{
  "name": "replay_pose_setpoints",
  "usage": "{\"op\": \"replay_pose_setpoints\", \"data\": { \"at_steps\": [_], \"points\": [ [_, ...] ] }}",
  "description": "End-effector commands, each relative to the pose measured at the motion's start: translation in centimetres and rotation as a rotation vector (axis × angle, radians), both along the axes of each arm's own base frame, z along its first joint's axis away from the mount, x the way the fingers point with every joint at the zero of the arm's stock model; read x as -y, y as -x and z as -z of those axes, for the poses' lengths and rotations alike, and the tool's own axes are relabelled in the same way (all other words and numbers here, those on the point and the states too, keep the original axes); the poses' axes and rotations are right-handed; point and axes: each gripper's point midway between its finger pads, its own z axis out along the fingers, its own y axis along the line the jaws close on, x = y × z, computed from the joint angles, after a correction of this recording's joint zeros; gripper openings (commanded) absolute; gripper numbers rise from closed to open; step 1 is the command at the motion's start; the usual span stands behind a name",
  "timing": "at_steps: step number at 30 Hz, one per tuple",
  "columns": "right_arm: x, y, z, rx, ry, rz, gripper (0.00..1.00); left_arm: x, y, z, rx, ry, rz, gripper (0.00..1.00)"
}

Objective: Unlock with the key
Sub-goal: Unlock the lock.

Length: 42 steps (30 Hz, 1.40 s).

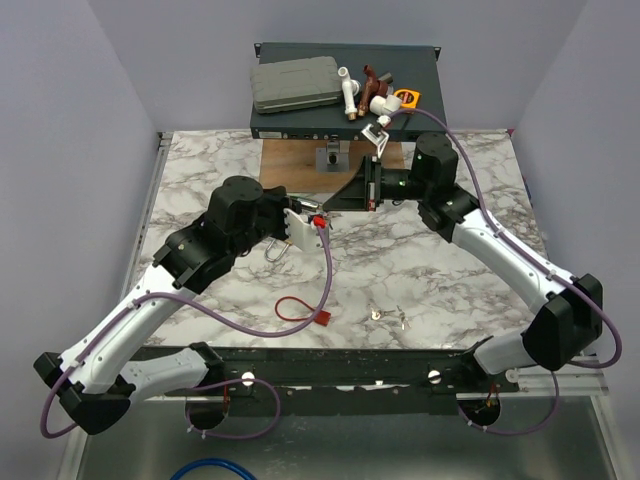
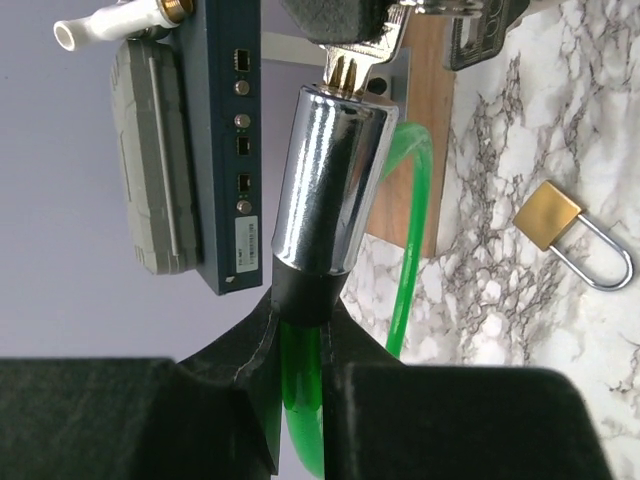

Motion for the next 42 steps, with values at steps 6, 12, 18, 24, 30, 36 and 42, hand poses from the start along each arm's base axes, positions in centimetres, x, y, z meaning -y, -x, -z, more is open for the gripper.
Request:
{"op": "replay_pose_setpoints", "data": {
  "at_steps": [6,12,18,24,30,36,42],
  "points": [
    [-1.3,2.3,0.0,-0.169,-0.039,-0.156,0.01,3.7,0.2,-8.8,0.283,0.231,0.127,0.0],
    [0.0,1.8,-1.7,-0.095,-0.079,-0.134,0.23,3.3,1.2,-8.8,0.178,0.262,0.12,0.0],
    [1.7,1.0,-3.6,-0.012,-0.108,-0.086,0.45,2.8,2.2,-8.7,0.094,0.284,0.117,0.0],
    [3.4,0.6,-5.5,0.072,-0.134,-0.033,0.61,2.5,2.8,-9.1,0.023,0.32,0.11,0.0],
    [4.9,1.5,-7.0,0.189,-0.159,-0.025,0.68,2.3,3.1,-9.1,-0.028,0.342,0.099,0.0],
    [5.7,1.3,-5.7,0.411,-0.113,0.054,0.75,2.6,4.0,-9.5,-0.141,0.384,0.113,0.0],
    [6.0,0.9,-6.2,0.551,-0.12,0.103,0.75,3.2,4.7,-9.1,-0.231,0.38,0.136,0.0]
  ]
}}
